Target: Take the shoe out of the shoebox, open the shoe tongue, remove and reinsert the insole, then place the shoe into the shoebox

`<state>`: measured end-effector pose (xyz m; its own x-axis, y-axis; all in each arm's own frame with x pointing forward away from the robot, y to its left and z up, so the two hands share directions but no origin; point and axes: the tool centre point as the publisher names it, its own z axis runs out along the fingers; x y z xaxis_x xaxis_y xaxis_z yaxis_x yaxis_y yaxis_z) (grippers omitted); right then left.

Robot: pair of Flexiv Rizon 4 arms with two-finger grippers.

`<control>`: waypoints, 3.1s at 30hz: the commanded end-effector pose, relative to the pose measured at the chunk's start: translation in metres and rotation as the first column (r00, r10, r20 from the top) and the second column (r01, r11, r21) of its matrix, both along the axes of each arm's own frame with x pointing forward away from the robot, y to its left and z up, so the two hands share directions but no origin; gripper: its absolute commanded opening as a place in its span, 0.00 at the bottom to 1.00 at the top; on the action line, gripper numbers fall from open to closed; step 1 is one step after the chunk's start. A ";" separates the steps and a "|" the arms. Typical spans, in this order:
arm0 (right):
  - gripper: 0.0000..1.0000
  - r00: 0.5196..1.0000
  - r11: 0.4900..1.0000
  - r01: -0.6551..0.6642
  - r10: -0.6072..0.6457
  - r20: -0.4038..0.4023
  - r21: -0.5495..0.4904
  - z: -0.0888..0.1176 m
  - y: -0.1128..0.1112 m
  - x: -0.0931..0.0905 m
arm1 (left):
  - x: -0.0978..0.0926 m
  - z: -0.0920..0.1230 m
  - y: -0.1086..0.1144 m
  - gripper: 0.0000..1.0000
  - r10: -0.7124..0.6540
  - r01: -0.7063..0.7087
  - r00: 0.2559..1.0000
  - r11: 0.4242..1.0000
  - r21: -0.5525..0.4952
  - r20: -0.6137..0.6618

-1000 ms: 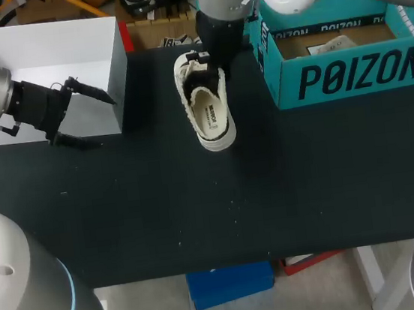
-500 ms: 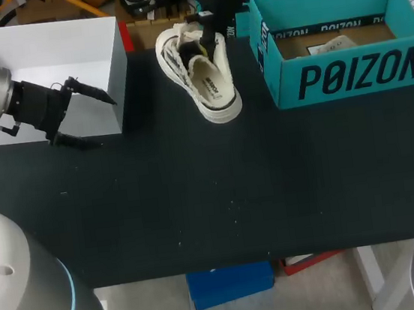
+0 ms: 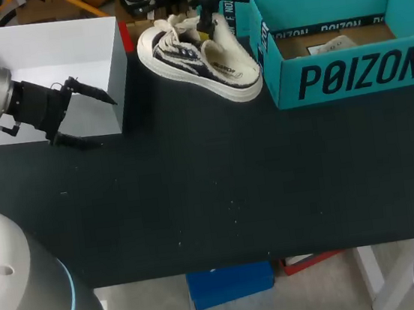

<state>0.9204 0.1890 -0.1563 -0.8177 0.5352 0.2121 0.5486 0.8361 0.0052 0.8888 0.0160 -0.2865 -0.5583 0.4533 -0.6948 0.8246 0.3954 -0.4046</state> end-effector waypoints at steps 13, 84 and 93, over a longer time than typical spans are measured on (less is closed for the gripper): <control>0.00 0.937 0.928 -0.348 0.348 -0.025 -0.129 0.014 -0.007 0.006 | -0.001 -0.001 -0.001 1.00 0.004 -0.004 1.000 1.000 0.000 0.005; 0.00 0.839 0.827 -0.545 0.538 -0.084 -0.140 0.037 -0.035 0.079 | -0.001 -0.001 -0.001 1.00 0.004 -0.004 1.000 1.000 0.000 0.005; 0.00 0.797 0.773 -0.604 0.595 -0.108 -0.197 0.046 -0.073 0.143 | -0.001 -0.001 -0.001 1.00 0.004 -0.004 1.000 1.000 0.000 0.005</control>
